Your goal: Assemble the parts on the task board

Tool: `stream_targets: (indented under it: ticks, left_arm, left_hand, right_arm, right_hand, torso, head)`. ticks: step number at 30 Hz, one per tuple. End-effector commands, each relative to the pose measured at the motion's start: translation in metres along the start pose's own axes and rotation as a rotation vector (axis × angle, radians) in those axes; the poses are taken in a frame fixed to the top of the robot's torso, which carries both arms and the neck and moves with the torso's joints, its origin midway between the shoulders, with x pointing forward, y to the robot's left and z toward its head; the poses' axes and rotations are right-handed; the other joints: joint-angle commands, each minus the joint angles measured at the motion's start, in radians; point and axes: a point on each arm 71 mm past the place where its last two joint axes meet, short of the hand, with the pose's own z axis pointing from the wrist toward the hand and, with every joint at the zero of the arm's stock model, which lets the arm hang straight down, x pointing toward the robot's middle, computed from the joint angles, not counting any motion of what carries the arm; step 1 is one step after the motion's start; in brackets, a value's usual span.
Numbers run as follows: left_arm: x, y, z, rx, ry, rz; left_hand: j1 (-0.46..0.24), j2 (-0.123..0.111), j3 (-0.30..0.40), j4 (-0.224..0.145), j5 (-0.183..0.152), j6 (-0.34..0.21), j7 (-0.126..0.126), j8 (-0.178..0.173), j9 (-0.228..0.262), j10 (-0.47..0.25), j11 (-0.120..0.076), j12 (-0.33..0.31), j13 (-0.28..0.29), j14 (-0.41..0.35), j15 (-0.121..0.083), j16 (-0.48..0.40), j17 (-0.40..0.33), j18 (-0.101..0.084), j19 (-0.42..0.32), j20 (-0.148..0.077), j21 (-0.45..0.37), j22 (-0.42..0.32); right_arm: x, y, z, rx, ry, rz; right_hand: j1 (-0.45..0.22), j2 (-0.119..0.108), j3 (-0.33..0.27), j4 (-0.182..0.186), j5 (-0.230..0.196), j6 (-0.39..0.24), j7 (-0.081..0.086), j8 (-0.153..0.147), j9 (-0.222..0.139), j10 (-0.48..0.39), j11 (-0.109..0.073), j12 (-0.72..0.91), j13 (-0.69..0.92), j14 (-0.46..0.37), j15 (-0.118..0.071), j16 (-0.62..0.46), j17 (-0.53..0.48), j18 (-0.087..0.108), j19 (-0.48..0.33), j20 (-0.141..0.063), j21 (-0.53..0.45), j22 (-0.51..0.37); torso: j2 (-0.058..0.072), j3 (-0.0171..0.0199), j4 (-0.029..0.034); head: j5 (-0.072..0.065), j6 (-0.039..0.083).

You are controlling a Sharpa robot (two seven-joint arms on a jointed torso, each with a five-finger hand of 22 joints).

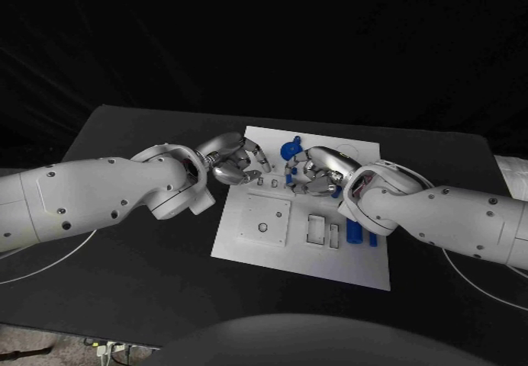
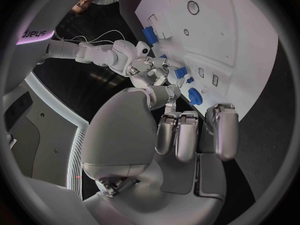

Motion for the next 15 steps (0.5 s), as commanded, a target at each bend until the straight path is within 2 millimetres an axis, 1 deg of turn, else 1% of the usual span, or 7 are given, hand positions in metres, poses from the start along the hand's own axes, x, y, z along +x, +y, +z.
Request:
stream_targets:
  ticks: [1,5,15]
  left_arm:
    - [-0.0006,-0.0024,0.0005,0.016,-0.014,-0.011]
    - [-0.0006,-0.0022,0.0008,0.014,-0.013,-0.011]
    - [-0.0003,-0.0021,0.0009,0.011,-0.011,-0.011]
  left_hand:
    - [0.001,-0.008,0.004,0.004,-0.001,-0.006,0.005,-0.004,-0.001,0.104,0.006,0.003,0.263,0.104,0.0,0.003,0.263,0.005,0.002,-0.002,-0.001,0.215]
    - [0.001,-0.008,0.006,0.005,-0.001,-0.009,0.005,-0.007,-0.003,0.104,0.006,0.003,0.263,0.104,0.001,0.003,0.263,0.006,0.002,-0.002,-0.001,0.215]
    - [0.002,-0.009,0.007,0.005,-0.002,-0.014,0.007,-0.012,-0.005,0.104,0.007,0.003,0.263,0.104,0.001,0.003,0.263,0.005,0.002,-0.001,-0.001,0.215]
  right_arm:
    - [0.0024,-0.0004,0.0016,0.003,0.028,-0.019]
    - [0.0023,-0.0017,0.003,0.007,0.029,-0.022]
    - [0.0024,-0.0037,0.0052,0.011,0.033,-0.026]
  right_hand:
    - [0.0,0.008,0.007,0.001,-0.003,0.005,-0.002,-0.003,0.006,0.108,0.007,0.004,0.263,0.104,0.006,0.003,0.263,0.005,0.054,0.006,-0.005,0.238]
    - [0.0,0.008,0.008,0.002,-0.009,0.004,-0.002,-0.007,0.005,0.108,0.008,0.004,0.263,0.104,0.007,0.003,0.263,0.005,0.053,0.007,-0.006,0.238]
    - [-0.002,0.009,0.009,0.003,-0.023,0.003,0.0,-0.016,0.003,0.108,0.009,0.004,0.263,0.104,0.008,0.003,0.263,0.007,0.049,0.008,-0.011,0.236]
  torso:
    - [0.001,-0.0007,-0.0029]
    - [0.001,0.0005,-0.0028]
    - [0.002,0.0011,-0.003]
  head:
    - [0.0,0.0]
    - [0.0,0.0]
    - [-0.002,0.0]
